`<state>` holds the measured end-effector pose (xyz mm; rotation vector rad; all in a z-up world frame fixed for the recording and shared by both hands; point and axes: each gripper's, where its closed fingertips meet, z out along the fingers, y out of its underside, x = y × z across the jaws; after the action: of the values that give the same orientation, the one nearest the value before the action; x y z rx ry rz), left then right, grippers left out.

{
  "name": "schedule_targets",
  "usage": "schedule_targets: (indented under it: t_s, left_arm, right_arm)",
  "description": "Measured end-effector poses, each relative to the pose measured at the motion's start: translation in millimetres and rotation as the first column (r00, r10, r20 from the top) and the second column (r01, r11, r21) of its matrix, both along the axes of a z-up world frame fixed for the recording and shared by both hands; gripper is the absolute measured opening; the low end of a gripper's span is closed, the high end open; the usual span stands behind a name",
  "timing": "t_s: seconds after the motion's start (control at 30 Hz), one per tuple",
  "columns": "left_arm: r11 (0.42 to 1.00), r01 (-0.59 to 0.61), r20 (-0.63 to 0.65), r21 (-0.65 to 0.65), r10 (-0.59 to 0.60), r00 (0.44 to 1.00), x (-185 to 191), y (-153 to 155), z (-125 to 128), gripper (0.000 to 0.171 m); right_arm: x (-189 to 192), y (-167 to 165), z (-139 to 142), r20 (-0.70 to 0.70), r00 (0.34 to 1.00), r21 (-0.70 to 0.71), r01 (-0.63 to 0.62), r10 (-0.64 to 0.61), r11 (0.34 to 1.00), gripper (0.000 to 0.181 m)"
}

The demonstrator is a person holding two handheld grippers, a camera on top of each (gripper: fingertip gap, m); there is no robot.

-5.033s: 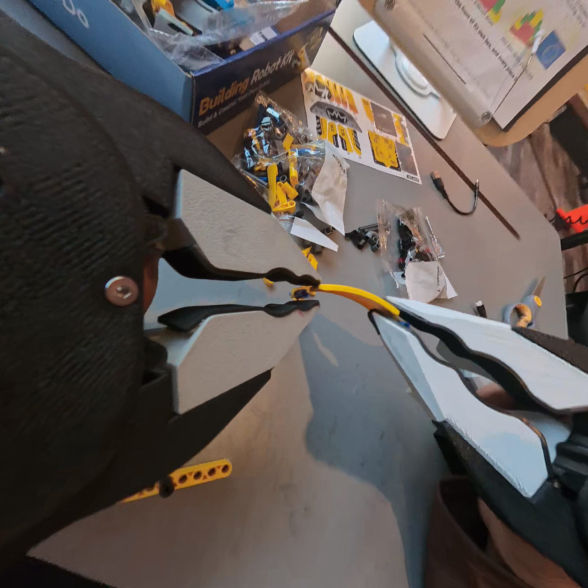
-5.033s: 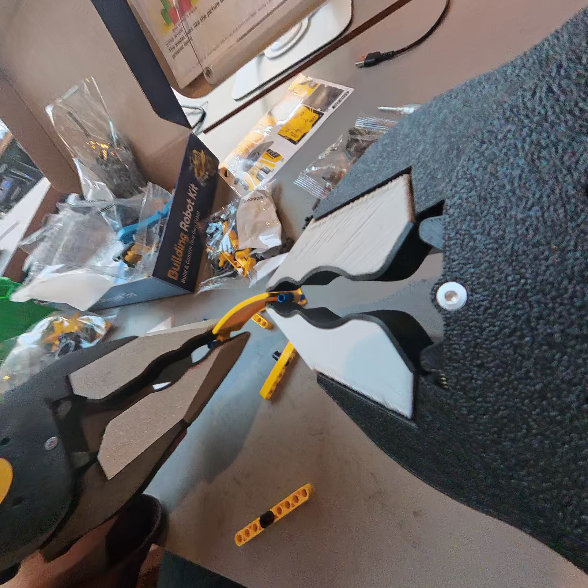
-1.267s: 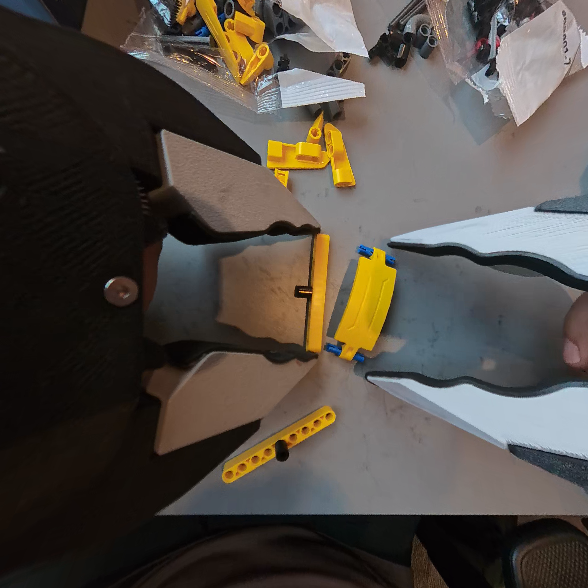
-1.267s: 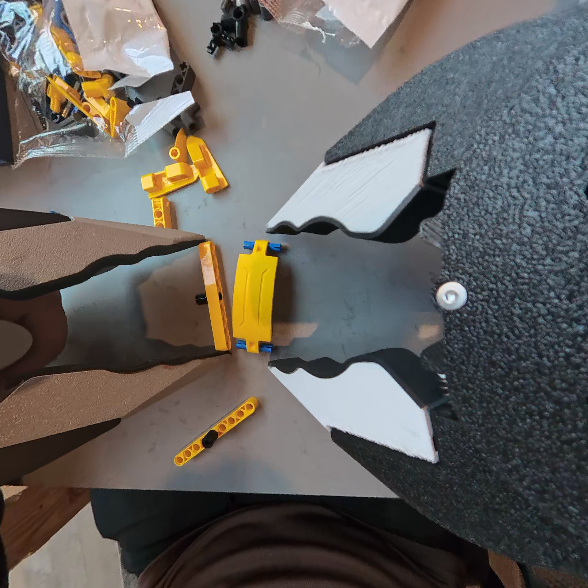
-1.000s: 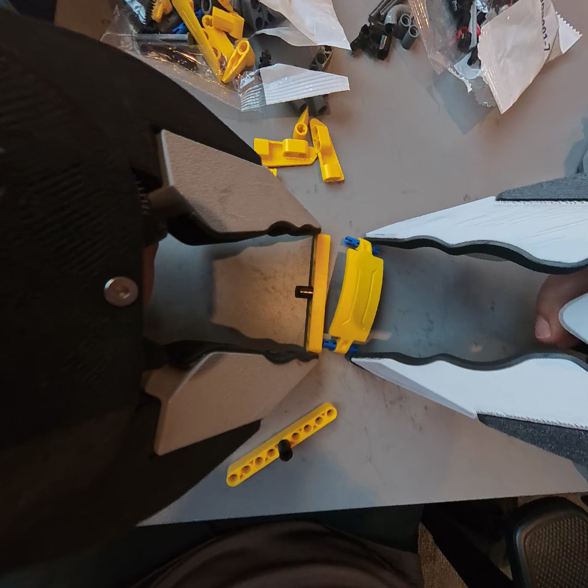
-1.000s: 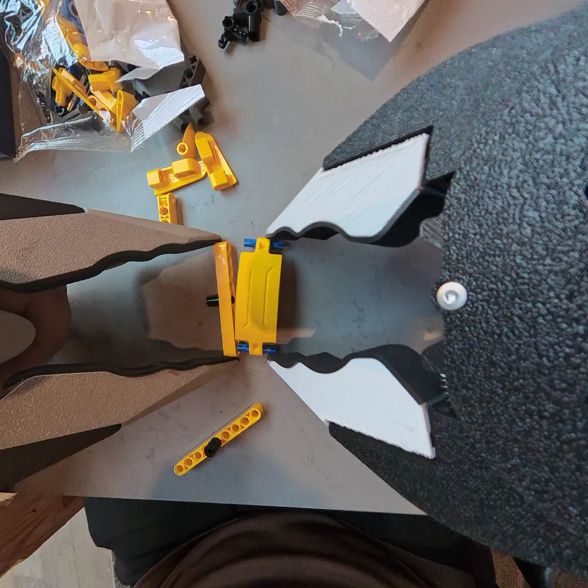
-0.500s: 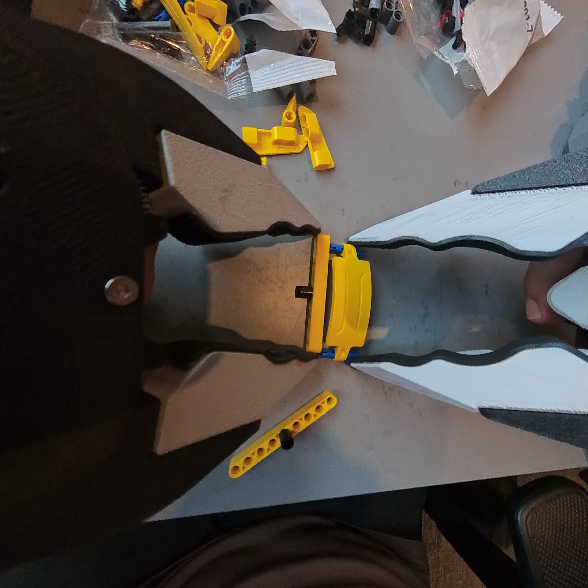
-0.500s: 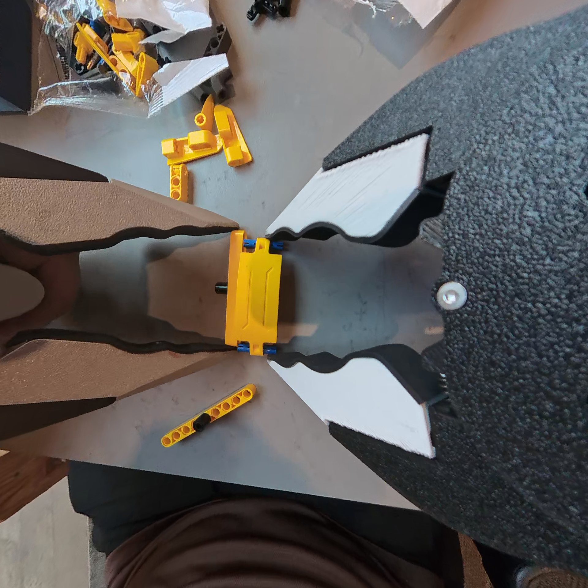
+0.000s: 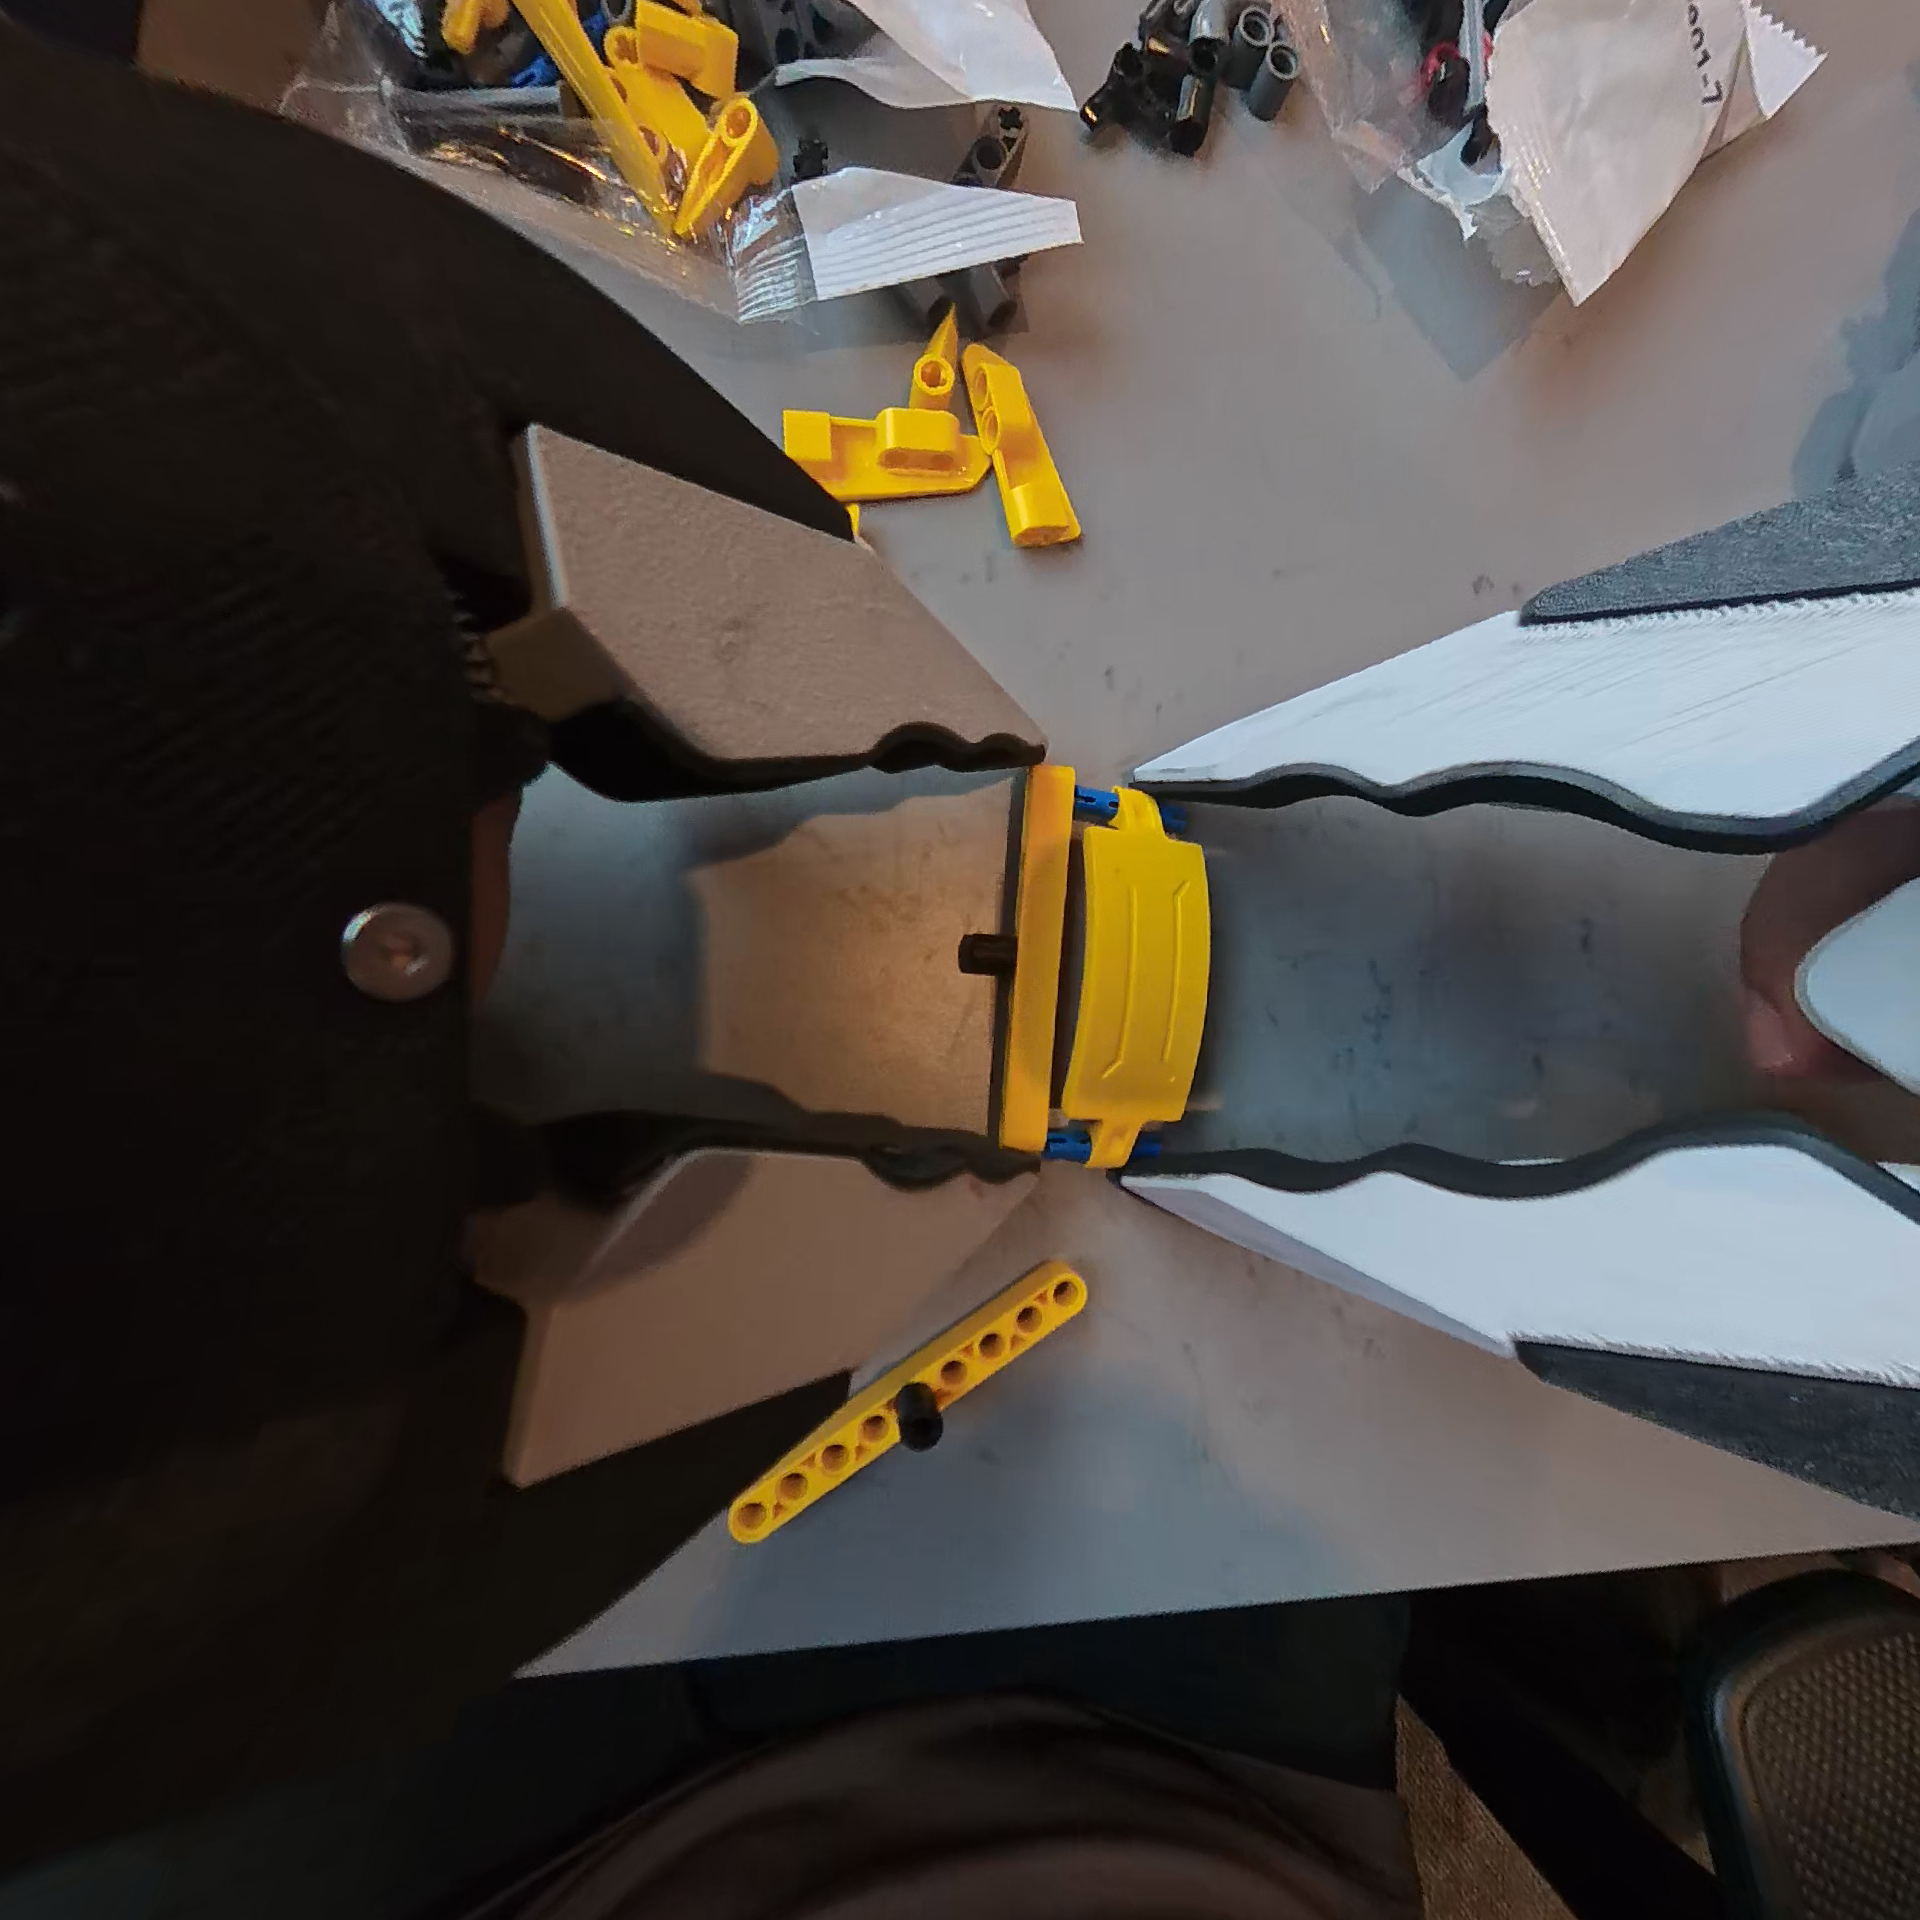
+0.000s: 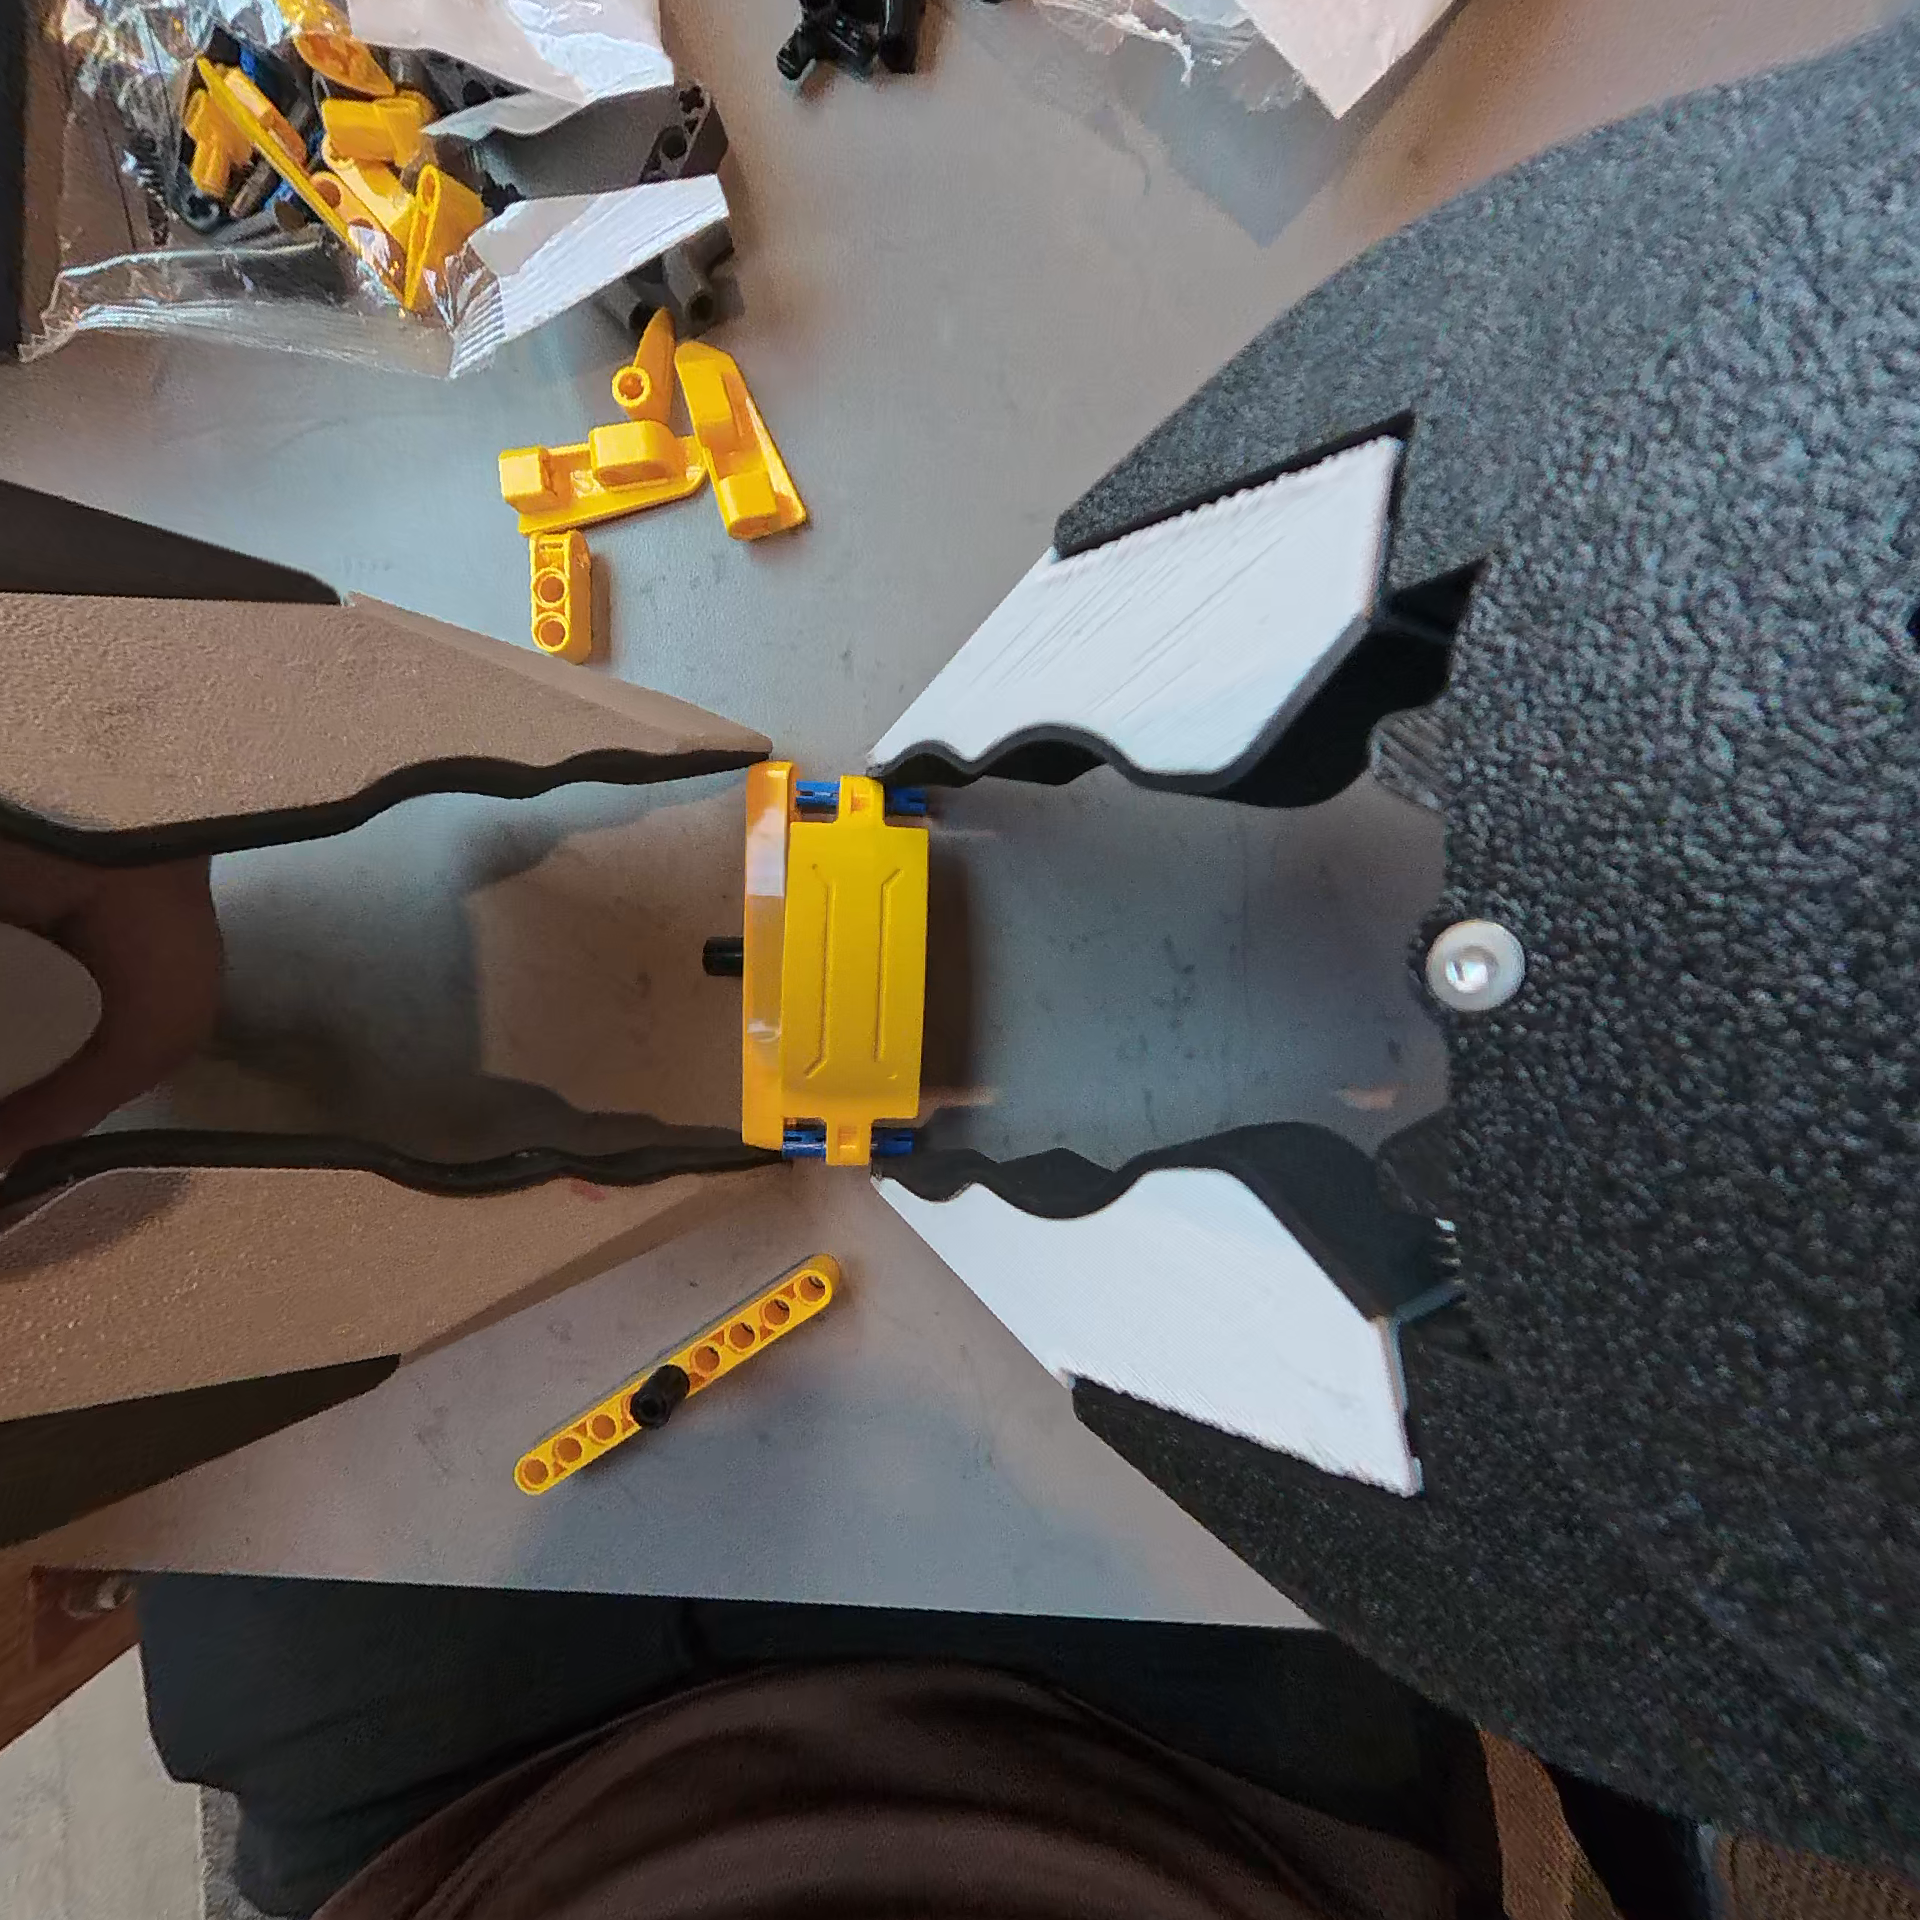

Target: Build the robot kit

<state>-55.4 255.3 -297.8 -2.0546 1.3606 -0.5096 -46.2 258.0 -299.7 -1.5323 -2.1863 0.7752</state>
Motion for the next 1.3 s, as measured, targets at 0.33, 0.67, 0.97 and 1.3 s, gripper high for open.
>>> schedule_targets:
  t_s: [0.33,0.67,0.97,1.3]
  left_arm:
    - [1.000,0.018,0.002,-0.017,-0.018,1.000,-0.5,-0.9,-0.3,0.070]
    - [0.999,0.023,-0.008,-0.030,-0.023,1.000,1.4,-2.0,1.9,0.070]
    - [0.999,-0.022,-0.012,-0.035,0.022,1.000,4.5,0.0,-0.9,0.070]
    - [0.998,-0.059,-0.006,-0.021,0.058,0.998,6.5,0.4,-0.8,0.069]
  right_arm:
    - [0.8,0.6,-0.3,0.014,1.000,0.012,0.006,-0.007,1.000,0.071]
    - [0.3,-0.2,-0.3,0.023,1.000,0.024,0.012,-0.013,1.000,0.071]
    - [0.5,-0.2,-0.5,0.025,0.999,0.027,0.024,-0.025,0.999,0.070]
    - [0.5,-1.6,-0.6,0.033,0.999,0.047,-0.026,0.025,0.999,0.069]
